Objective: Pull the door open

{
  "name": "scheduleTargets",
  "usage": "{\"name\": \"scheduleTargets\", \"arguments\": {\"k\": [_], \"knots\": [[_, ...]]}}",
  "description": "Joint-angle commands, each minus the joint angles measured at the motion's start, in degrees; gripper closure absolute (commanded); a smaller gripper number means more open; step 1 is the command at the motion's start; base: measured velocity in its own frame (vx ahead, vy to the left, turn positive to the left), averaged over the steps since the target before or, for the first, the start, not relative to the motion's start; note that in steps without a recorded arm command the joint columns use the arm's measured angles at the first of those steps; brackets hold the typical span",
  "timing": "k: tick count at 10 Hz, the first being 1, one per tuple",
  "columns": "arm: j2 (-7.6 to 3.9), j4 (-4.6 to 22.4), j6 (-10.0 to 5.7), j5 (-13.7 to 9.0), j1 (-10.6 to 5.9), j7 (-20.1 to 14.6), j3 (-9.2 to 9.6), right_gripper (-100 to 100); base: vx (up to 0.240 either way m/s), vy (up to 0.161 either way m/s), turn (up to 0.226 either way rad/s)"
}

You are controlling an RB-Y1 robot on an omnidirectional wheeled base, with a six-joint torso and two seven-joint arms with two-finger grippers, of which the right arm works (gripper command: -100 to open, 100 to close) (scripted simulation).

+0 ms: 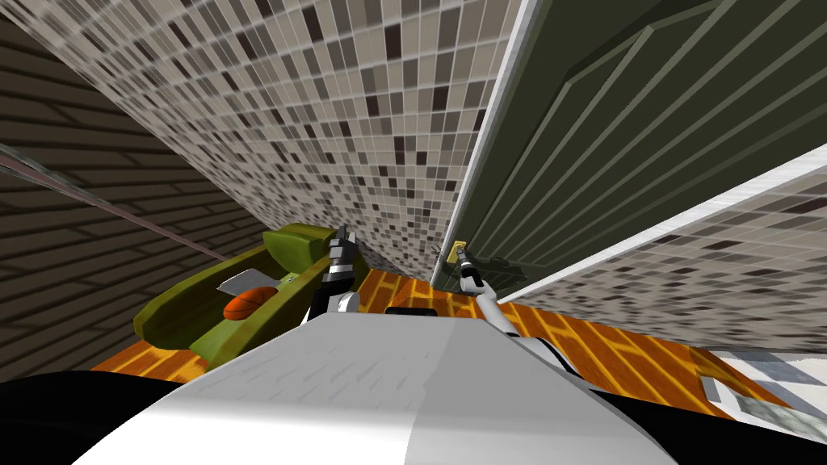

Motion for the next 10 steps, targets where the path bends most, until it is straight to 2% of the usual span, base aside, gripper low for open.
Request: {"name": "scheduleTargets", "arguments": {"k": [1, 4, 5, 6, 7, 8, 10], "knots": [[0.11, 0.54, -0.16, -0.66, -0.37, -2.86, 0.23, 100, -0.034, -0.016, 0.034], [0.07, 1.32, -0.40, -1.77, -0.98, -7.21, 0.44, 100, -0.044, -0.022, 0.051], [0.07, 1.32, -0.40, -1.77, -0.98, -7.63, 0.44, 100, -0.034, -0.011, 0.022], [0.05, 1.72, -0.51, -2.34, -1.29, -9.83, 0.54, 100, -0.038, -0.018, 0.046], [0.05, 1.72, -0.51, -2.34, -1.29, -9.97, 0.54, 100, -0.029, -0.017, 0.028], [0.02, 2.14, -0.64, -2.93, -1.61, -12.30, 0.66, 100, -0.036, -0.015, 0.048], [0.00, 2.56, -0.76, -3.52, -1.93, -14.70, 0.77, 100, -0.052, -0.026, 0.051]]}}
